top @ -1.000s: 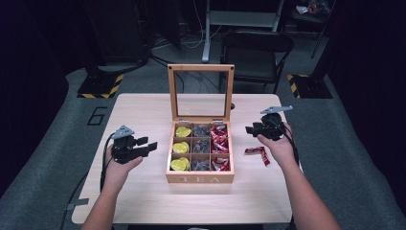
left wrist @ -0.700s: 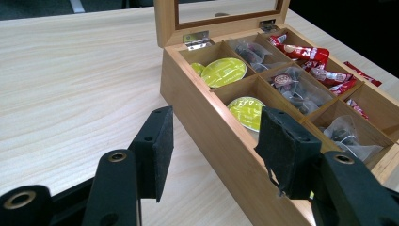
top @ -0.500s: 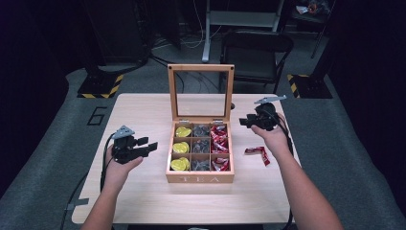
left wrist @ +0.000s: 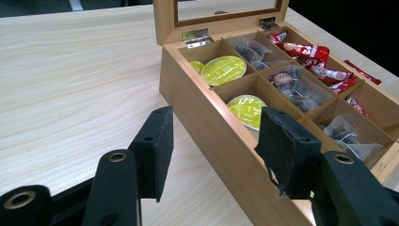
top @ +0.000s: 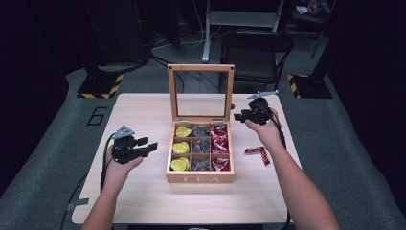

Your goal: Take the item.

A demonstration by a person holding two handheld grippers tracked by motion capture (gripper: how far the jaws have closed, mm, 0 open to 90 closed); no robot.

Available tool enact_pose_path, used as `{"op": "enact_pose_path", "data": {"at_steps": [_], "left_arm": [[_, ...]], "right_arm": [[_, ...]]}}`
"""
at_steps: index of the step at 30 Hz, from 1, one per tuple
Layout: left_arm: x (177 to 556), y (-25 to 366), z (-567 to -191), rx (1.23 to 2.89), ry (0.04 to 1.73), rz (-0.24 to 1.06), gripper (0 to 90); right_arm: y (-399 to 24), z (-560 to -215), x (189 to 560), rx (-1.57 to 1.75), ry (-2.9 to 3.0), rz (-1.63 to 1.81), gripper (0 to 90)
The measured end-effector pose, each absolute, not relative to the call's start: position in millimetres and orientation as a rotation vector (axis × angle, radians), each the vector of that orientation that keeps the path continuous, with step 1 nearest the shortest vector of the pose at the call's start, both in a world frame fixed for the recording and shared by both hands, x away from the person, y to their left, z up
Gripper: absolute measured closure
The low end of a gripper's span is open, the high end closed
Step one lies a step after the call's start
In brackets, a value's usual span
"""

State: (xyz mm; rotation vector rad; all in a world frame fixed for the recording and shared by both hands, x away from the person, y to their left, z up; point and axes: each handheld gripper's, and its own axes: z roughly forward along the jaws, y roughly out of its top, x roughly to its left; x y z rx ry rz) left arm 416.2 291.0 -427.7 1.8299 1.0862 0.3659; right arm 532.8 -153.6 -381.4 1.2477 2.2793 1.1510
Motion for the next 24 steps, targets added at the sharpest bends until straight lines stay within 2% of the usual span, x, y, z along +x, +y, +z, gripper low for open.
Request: {"op": "enact_pose_path", "data": {"at_steps": [24], "left_arm": [[417.2,293.2,-429.1,1.829,1.090,0.368,46.1]], "right_arm": [[-132.4,-402.0,565.8,1.254,2.292,1.110,55.9]]}}
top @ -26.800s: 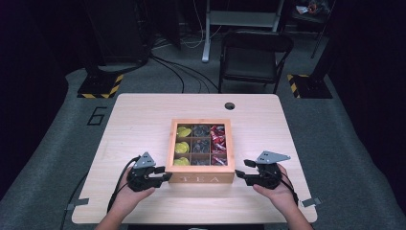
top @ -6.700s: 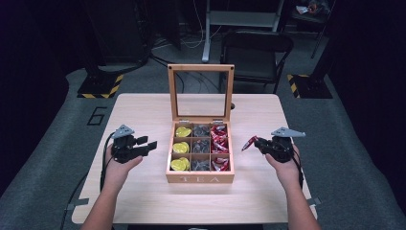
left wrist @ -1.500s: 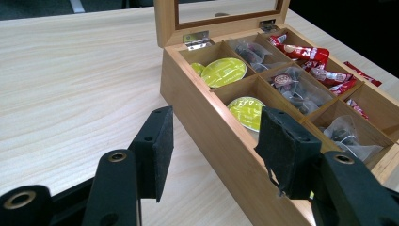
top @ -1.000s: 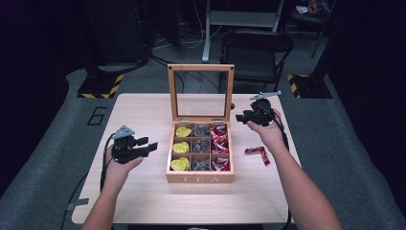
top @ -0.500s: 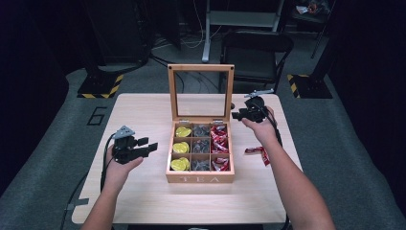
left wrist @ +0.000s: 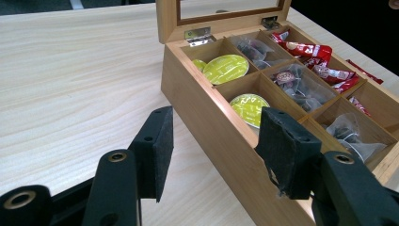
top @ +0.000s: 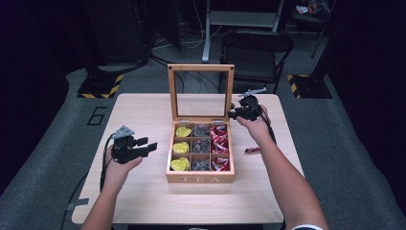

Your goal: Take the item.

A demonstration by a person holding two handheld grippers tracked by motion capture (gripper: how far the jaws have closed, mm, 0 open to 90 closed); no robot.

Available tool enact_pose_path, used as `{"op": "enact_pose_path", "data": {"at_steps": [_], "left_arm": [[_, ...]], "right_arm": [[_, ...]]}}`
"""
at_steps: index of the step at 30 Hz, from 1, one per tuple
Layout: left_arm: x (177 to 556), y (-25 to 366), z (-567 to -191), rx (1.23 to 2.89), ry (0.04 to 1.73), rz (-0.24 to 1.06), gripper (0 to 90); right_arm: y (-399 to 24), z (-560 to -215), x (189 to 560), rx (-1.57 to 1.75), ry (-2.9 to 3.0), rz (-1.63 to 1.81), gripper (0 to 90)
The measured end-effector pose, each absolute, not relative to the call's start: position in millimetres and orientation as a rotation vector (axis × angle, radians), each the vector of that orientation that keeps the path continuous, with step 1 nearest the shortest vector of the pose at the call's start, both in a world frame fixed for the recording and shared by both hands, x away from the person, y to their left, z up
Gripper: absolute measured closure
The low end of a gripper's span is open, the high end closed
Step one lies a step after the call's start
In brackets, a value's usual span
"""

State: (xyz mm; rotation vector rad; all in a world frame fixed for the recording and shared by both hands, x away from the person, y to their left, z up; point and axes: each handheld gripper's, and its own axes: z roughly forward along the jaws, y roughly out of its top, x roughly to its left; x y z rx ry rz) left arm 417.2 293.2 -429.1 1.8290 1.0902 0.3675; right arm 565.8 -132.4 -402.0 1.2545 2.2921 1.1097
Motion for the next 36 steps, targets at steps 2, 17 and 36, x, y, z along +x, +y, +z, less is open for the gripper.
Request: {"op": "enact_pose_path", "data": {"at_steps": [2,17,36], "left_arm": [[417.2,293.1,-429.1,1.828,1.090,0.365,46.0],[418.1,295.2,-429.9,1.826,1.094,0.361,46.0],[418.6,298.7,-429.1,1.811,1.105,0.360,46.0]], "right_arm": [[-131.8,-402.6,567.7,1.256,2.288,1.112,55.2],[-119.8,-401.9,584.9,1.245,2.297,1.112,49.5],[-118.8,-403.1,598.9,1.235,2.310,1.159,57.9]]}}
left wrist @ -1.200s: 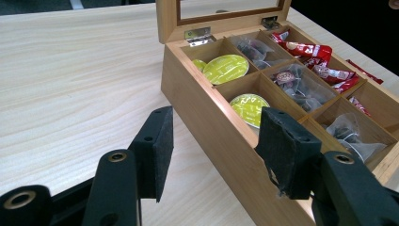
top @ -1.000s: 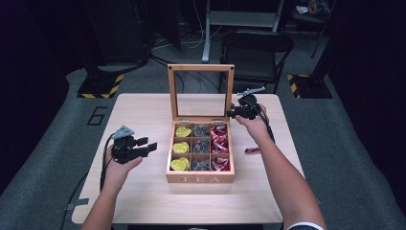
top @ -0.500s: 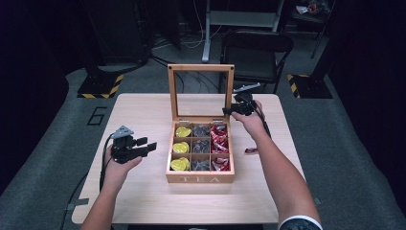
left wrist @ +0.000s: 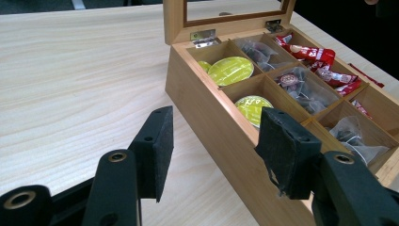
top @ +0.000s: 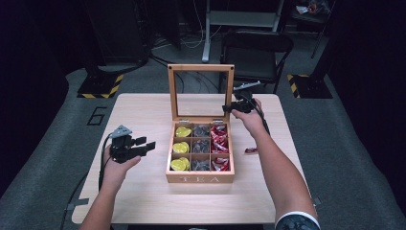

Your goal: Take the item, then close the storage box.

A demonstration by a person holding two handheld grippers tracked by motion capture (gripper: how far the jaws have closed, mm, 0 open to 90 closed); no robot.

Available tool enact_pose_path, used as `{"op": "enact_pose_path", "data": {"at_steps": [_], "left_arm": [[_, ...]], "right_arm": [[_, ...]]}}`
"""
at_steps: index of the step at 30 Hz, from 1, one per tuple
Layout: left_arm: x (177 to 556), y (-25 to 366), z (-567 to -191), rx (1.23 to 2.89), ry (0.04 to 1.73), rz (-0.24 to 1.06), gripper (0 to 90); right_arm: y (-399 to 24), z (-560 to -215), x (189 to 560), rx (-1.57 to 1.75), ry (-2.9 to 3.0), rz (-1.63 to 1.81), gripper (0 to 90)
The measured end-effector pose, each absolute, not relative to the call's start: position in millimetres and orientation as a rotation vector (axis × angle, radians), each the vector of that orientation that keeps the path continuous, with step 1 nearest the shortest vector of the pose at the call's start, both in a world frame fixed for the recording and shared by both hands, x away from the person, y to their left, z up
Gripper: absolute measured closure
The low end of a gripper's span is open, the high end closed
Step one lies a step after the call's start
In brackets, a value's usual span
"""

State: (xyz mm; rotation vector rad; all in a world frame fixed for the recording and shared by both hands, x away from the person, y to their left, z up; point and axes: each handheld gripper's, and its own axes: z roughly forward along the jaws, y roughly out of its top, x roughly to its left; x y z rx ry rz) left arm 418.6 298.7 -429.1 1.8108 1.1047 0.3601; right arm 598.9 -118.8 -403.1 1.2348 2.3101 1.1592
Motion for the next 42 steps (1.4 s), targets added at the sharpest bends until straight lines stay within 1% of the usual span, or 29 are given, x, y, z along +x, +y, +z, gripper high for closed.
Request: {"op": "enact_pose_path", "data": {"at_steps": [4,12,18,27,34,42], "left_arm": [[418.6,299.4,-429.1,1.806,1.105,0.358,46.0],[419.7,300.3,-430.1,1.807,1.107,0.352,45.9],[420.1,299.8,-430.7,1.807,1.111,0.350,45.9],[424.2,293.7,-429.6,1.818,1.103,0.341,45.8],[436.8,286.1,-421.7,1.822,1.093,0.338,45.8],[459.7,278.1,-406.1,1.834,1.093,0.338,46.3]], "right_arm": [[-120.0,-402.7,600.7,1.230,2.316,1.150,61.3],[-117.0,-401.9,605.6,1.227,2.322,1.170,57.8],[-119.5,-399.1,605.0,1.229,2.347,1.166,60.4],[-118.4,-394.3,597.5,1.198,2.365,1.133,61.6],[-117.8,-393.2,587.7,1.165,2.355,1.137,61.7],[-119.2,-398.0,581.9,1.147,2.302,1.173,61.5]]}}
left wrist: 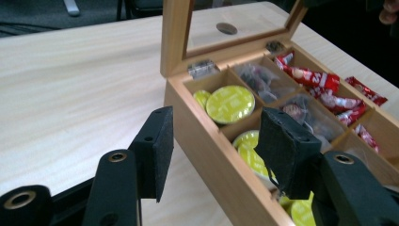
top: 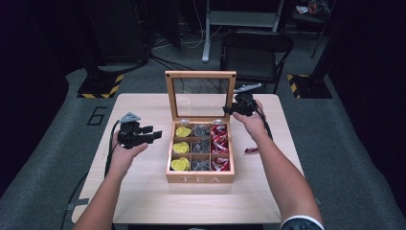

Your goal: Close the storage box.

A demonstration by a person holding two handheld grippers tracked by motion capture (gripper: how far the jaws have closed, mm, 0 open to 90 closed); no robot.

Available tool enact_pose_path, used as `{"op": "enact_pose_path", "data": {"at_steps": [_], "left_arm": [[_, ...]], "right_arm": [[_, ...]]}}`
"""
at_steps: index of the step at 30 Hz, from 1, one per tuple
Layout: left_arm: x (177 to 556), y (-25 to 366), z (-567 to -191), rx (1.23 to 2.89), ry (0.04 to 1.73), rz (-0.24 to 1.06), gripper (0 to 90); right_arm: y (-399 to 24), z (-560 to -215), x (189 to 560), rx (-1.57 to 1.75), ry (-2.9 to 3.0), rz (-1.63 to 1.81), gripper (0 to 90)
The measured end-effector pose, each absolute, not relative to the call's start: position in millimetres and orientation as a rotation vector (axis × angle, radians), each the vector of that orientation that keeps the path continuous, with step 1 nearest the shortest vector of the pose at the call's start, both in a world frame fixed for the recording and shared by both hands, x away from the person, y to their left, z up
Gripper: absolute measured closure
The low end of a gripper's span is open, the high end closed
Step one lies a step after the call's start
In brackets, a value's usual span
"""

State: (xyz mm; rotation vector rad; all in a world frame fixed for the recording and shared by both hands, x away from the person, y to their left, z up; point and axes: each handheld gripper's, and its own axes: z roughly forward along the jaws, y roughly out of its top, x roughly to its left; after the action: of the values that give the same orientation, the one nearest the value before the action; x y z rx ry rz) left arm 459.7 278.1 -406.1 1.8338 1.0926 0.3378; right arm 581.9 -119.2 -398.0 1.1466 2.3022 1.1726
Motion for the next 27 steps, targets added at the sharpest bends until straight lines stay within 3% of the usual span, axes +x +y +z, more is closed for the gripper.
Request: {"op": "enact_pose_path", "data": {"at_steps": [17,27], "left_arm": [[511.3,250.2,-352.5,1.838,1.015,0.313,50.8],[527.0,242.1,-338.1,1.865,1.003,0.406,53.7]], "right_arm": [[-123.5,-400.2,572.2,1.137,2.282,1.227,60.6],[-124.0,-400.7,569.5,1.122,2.280,1.235,60.6]]}}
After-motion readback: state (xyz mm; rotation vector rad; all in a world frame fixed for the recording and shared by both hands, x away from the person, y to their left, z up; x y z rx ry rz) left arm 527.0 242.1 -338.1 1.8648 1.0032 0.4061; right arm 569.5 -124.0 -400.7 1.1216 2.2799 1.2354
